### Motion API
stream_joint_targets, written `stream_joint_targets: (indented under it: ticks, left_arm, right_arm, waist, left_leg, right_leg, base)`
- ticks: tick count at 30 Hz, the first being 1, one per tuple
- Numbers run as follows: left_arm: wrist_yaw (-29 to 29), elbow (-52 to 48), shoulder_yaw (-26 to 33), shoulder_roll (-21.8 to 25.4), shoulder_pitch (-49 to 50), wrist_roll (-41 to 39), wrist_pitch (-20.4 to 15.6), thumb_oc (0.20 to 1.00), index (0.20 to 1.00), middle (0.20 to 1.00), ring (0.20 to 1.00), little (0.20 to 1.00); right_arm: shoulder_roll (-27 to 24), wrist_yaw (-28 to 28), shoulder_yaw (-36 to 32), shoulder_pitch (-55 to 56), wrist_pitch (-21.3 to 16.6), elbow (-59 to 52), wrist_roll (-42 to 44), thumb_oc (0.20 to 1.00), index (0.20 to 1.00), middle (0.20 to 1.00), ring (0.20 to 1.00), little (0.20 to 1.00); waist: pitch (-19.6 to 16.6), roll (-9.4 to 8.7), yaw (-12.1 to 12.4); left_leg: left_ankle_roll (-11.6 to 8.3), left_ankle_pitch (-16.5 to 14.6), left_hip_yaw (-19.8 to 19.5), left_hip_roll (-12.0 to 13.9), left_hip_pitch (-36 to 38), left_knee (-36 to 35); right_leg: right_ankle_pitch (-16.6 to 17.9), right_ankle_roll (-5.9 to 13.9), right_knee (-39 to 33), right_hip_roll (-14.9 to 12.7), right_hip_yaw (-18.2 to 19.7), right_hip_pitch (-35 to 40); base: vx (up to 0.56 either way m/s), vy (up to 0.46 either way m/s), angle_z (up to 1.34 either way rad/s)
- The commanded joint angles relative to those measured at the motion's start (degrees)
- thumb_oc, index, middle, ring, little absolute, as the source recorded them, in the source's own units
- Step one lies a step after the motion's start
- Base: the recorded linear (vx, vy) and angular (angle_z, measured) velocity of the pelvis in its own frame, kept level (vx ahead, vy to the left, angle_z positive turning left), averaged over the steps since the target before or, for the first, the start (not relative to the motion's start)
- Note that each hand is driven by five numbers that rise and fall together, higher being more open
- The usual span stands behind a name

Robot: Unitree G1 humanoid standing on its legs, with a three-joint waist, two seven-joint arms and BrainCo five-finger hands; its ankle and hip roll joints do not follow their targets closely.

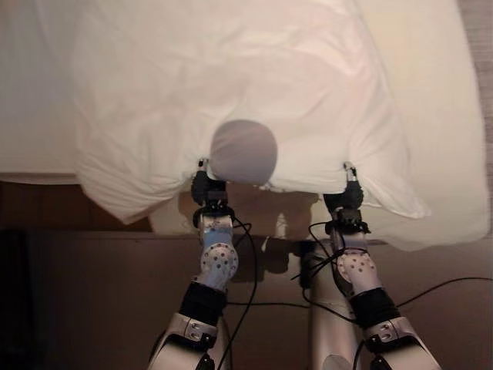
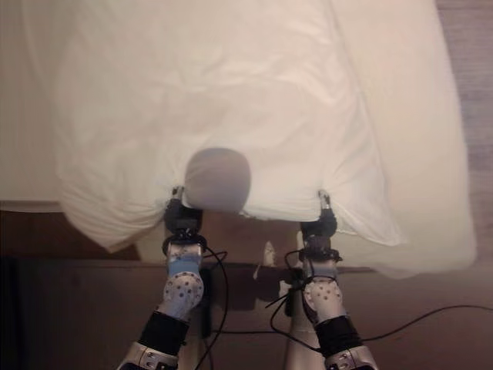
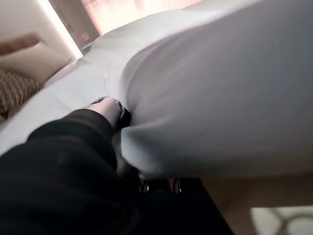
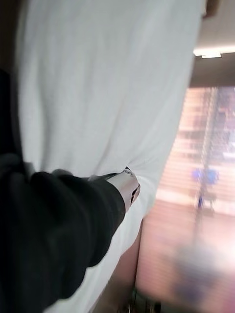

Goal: Make the bed

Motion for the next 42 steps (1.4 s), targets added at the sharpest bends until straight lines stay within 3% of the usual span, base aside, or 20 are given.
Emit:
stream_joint_targets:
  ticks: [1, 3, 5, 6, 7, 8, 9, 13, 21, 23, 26, 29, 31, 33, 34, 35, 36, 37, 39, 42]
  left_arm:
    - [-2.75, -8.38, 10.16, 9.03, 2.37, 1.3, -6.23, 0.2, 0.2, 0.2, 0.2, 0.2]
    - [-2.8, -8.9, 10.25, 8.56, 3.37, 1.79, -5.72, 0.2, 0.2, 0.2, 0.2, 0.2]
    - [-2.93, -8.69, 9.97, 7.69, 3.32, 1.4, -4.92, 0.2, 0.2, 0.2, 0.2, 0.2]
    - [-2.92, -8.71, 9.98, 7.69, 3.32, 1.42, -4.91, 0.2, 0.2, 0.2, 0.2, 0.2]
    - [-2.78, -9.08, 9.19, 7.65, 3.67, 2.31, -4.15, 0.2, 0.2, 0.2, 0.2, 0.2]
    - [-2.73, -9.13, 9.19, 7.64, 3.68, 2.36, -4.14, 0.2, 0.2, 0.2, 0.2, 0.2]
    - [-2.24, -9.07, 8.6, 7.78, 3.61, 3.29, -3.74, 0.2, 0.2, 0.2, 0.2, 0.2]
    - [-1.09, -9.09, 6.9, 7.13, 2.71, 4.77, -2.87, 0.2, 0.2, 0.2, 0.2, 0.2]
    - [0.05, -9.24, 6.72, 5.26, 3.58, 4.03, -3.87, 0.2, 0.2, 0.2, 0.2, 0.2]
    - [-0.05, -8.92, 6.55, 4.9, 3.44, 3.92, -3.96, 0.2, 0.2, 0.2, 0.2, 0.2]
    - [-0.53, -8.35, 6.08, 4.6, 2.86, 4.14, -3.93, 0.2, 0.2, 0.2, 0.2, 0.2]
    - [-0.21, -8.65, 6.48, 4.42, 3.04, 4.86, -4.06, 0.2, 0.2, 0.2, 0.2, 0.2]
    - [0.06, -9.75, 7.33, 4.61, 3.71, 5.83, -4.27, 0.2, 0.2, 0.2, 0.2, 0.2]
    - [0.31, -10.47, 7.45, 4.84, 3.93, 6.25, -4.47, 0.2, 0.2, 0.2, 0.2, 0.2]
    - [1.02, -11.43, 8.53, 5.55, 4.16, 7.36, -4.96, 0.2, 0.2, 0.2, 0.2, 0.2]
    - [1.09, -11.49, 8.53, 5.54, 4.2, 7.42, -4.94, 0.2, 0.2, 0.2, 0.2, 0.2]
    - [1.45, -11.66, 9.05, 5.94, 4.1, 7.61, -5.24, 0.2, 0.2, 0.2, 0.2, 0.2]
    - [1.7, -11.14, 9.34, 6.4, 3.89, 7.66, -5.23, 0.2, 0.2, 0.2, 0.2, 0.2]
    - [1.54, -10.72, 9.28, 6.7, 3.18, 7.27, -5.33, 0.2, 0.2, 0.2, 0.2, 0.2]
    - [0.89, -9.04, 7.32, 8.01, 0.21, 6.59, -5.66, 0.2, 0.2, 0.2, 0.2, 0.2]
  right_arm:
    - [-0.84, 2.76, -5.58, 3.78, -3.83, -5.38, -0.81, 0.2, 0.2, 0.2, 0.2, 0.2]
    - [-1.02, 2.49, -5.14, 4.19, -3.45, -5.47, -1.63, 0.2, 0.2, 0.2, 0.2, 0.2]
    - [-1.02, 2.82, -4.46, 4.82, -2.97, -5.78, -1.8, 0.2, 0.2, 0.2, 0.2, 0.2]
    - [-1.02, 2.82, -4.46, 4.81, -2.97, -5.79, -1.8, 0.2, 0.2, 0.2, 0.2, 0.2]
    - [-1.02, 3.53, -3.89, 5.41, -2.77, -5.94, -1.77, 0.2, 0.2, 0.2, 0.2, 0.2]
    - [-1.01, 3.52, -3.88, 5.42, -2.78, -5.97, -1.78, 0.2, 0.2, 0.2, 0.2, 0.2]
    - [-1.25, 3.74, -3.28, 6.18, -2.53, -5.01, -2.42, 0.2, 0.2, 0.2, 0.2, 0.2]
    - [-1.47, 4.23, -2.99, 7.46, -2.41, -4.9, -1.91, 0.2, 0.2, 0.2, 0.2, 0.2]
    - [-2.98, 3.37, -1.92, 7.52, -1.52, -3.42, -1.8, 0.2, 0.2, 0.2, 0.2, 0.2]
    - [-3.66, 3.13, -2.11, 7.45, -1.59, -3.16, -2.12, 0.2, 0.2, 0.2, 0.2, 0.2]
    - [-4.81, 3.27, -2.5, 7.2, -1.26, -2.54, -2.22, 0.2, 0.2, 0.2, 0.2, 0.2]
    - [-5.43, 3.11, -2.35, 6.88, -0.92, -1.68, -2.67, 0.2, 0.2, 0.2, 0.2, 0.2]
    - [-5.16, 3.44, -2.25, 5.86, -1.07, -1.16, -2.19, 0.2, 0.2, 0.2, 0.2, 0.2]
    - [-5.14, 3.55, -1.94, 5.62, -0.91, -0.84, -2.21, 0.2, 0.2, 0.2, 0.2, 0.2]
    - [-4.94, 3.89, -1.57, 5.53, -0.91, -0.52, -1.79, 0.2, 0.2, 0.2, 0.2, 0.2]
    - [-4.94, 3.92, -1.55, 5.54, -0.92, -0.5, -1.77, 0.2, 0.2, 0.2, 0.2, 0.2]
    - [-4.78, 3.98, -1.5, 5.35, -0.94, -0.27, -1.61, 0.2, 0.2, 0.2, 0.2, 0.2]
    - [-4.52, 3.97, -1.3, 5.32, -1.05, -0.3, -0.96, 0.2, 0.2, 0.2, 0.2, 0.2]
    - [-4.57, 4.18, -1.06, 5.21, -1.0, -0.44, -1.02, 0.2, 0.2, 0.2, 0.2, 0.2]
    - [-3.96, 4.1, -1.19, 4.6, -1.57, -1.11, -0.88, 0.2, 0.2, 0.2, 0.2, 0.2]
  waist:
    - [-5.12, -1.36, 0.56]
    - [-5.35, -0.98, -0.03]
    - [-4.97, -1.51, -0.36]
    - [-4.98, -1.64, -0.39]
    - [-4.34, -2.04, -0.97]
    - [-4.42, -2.17, -0.96]
    - [-4.26, -2.94, -1.51]
    - [-3.77, -2.64, -3.07]
    - [-5.55, -0.04, -2.51]
    - [-5.35, 0.31, -2.54]
    - [-3.62, 0.35, -2.14]
    - [-3.84, -0.06, -1.98]
    - [-4.3, -1.41, -1.43]
    - [-4.59, -1.89, -1.11]
    - [-4.82, -2.09, -0.17]
    - [-4.84, -2.14, -0.25]
    - [-4.92, -2.04, 0.53]
    - [-5.54, -1.19, 0.72]
    - [-5.86, -0.43, 0.67]
    - [-5.02, 0.21, 0.54]
  left_leg:
    - [0.25, -3.03, -5.22, -1.68, -2.68, 2.07]
    - [1.17, -1.57, -4.19, -3.63, -0.94, -1.0]
    - [1.85, -0.3, -2.55, -5.2, 1.57, -4.89]
    - [1.87, -0.01, -2.48, -5.34, 1.56, -5.12]
    - [2.38, 0.8, -2.09, -6.88, 3.32, -8.26]
    - [2.41, 1.1, -2.0, -6.99, 3.22, -8.45]
    - [2.35, 1.8, -1.47, -8.42, 4.43, -10.72]
    - [2.4, 2.4, -2.44, -10.53, 5.2, -11.03]
    - [2.32, 3.85, -2.37, -10.61, 2.5, -10.62]
    - [1.09, 4.47, -2.25, -10.51, 1.62, -8.34]
    - [-3.41, 8.33, -2.84, -9.97, -1.78, 0.43]
    - [-2.36, 6.57, -4.04, -9.67, -1.5, 1.24]
    - [-1.05, 6.0, -8.44, -3.48, -0.94, -2.52]
    - [-1.1, 7.97, -11.08, -1.69, -0.03, -6.31]
    - [-2.13, 12.74, -15.51, 2.73, 2.03, -13.82]
    - [-2.24, 13.15, -15.54, 2.78, 2.44, -14.65]
    - [-3.37, 17.15, -18.28, 5.79, 3.64, -20.62]
    - [-4.97, 19.97, -16.52, 9.51, 5.95, -26.84]
    - [-5.67, 19.36, -13.97, 10.75, 8.07, -30.32]
    - [-6.6, 17.54, -10.75, 9.37, 5.64, -26.79]
  right_leg:
    - [12.66, 11.27, -13.02, -3.02, -1.53, 5.02]
    - [8.22, 10.41, -9.93, 0.84, -0.66, 3.72]
    - [0.84, 8.74, -5.07, 7.61, -0.18, 2.73]
    - [0.85, 8.72, -4.89, 7.47, -0.08, 2.52]
    - [-1.75, 8.03, 0.0, 13.6, 1.68, 0.51]
    - [-1.65, 8.01, 0.08, 13.5, 1.79, 0.25]
    - [-2.37, 7.66, 1.58, 17.93, 2.21, -0.83]
    - [-2.73, 6.98, 3.44, 23.06, 6.67, -2.72]
    - [-2.52, 5.88, -0.69, 22.48, 7.71, -0.38]
    - [-3.33, 5.06, -0.66, 22.33, 7.5, 0.38]
    - [-4.32, 3.5, 0.73, 22.01, 6.03, 2.05]
    - [-4.93, 3.11, 2.26, 22.05, 5.52, 1.85]
    - [-6.81, 2.77, 4.13, 21.34, 6.4, 1.37]
    - [-7.01, 2.65, 4.96, 21.15, 6.65, 0.67]
    - [-8.14, 2.63, 7.04, 21.41, 7.3, -0.71]
    - [-8.22, 2.54, 7.19, 21.4, 7.24, -0.75]
    - [-9.03, 2.73, 9.08, 21.51, 7.83, -1.72]
    - [-9.94, 3.53, 11.05, 20.38, 7.8, -3.08]
    - [-10.57, 4.4, 12.07, 19.78, 7.33, -3.84]
    - [-7.59, 7.0, 10.88, 15.92, 7.45, -5.37]
  base:
    - [-0.01, 0.397, -0.26]
    - [-0.01, 0.639, -0.32]
    - [-0.03, 0.475, -0.31]
    - [-0.05, 0.265, -0.24]
    - [-0.04, 0.161, -0.2]
    - [-0.05, 0.239, -0.06]
    - [-0.02, 0.074, 0.13]
    - [0.01, 0.017, 0.14]
    - [-0.04, -0.078, 0.16]
    - [-0.04, -0.219, -0.05]
    - [-0.07, -0.169, 0.23]
    - [-0.04, -0.11, 0.33]
    - [-0.02, -0.034, 0.21]
    - [0.0, 0.04, 0.17]
    - [-0.01, 0.064, 0.03]
    - [0.0, 0.157, -0.1]
    - [0.0, 0.309, -0.27]
    - [0.0, 0.468, -0.23]
    - [-0.05, 0.387, -0.06]
    - [-0.09, 0.311, 0.04]
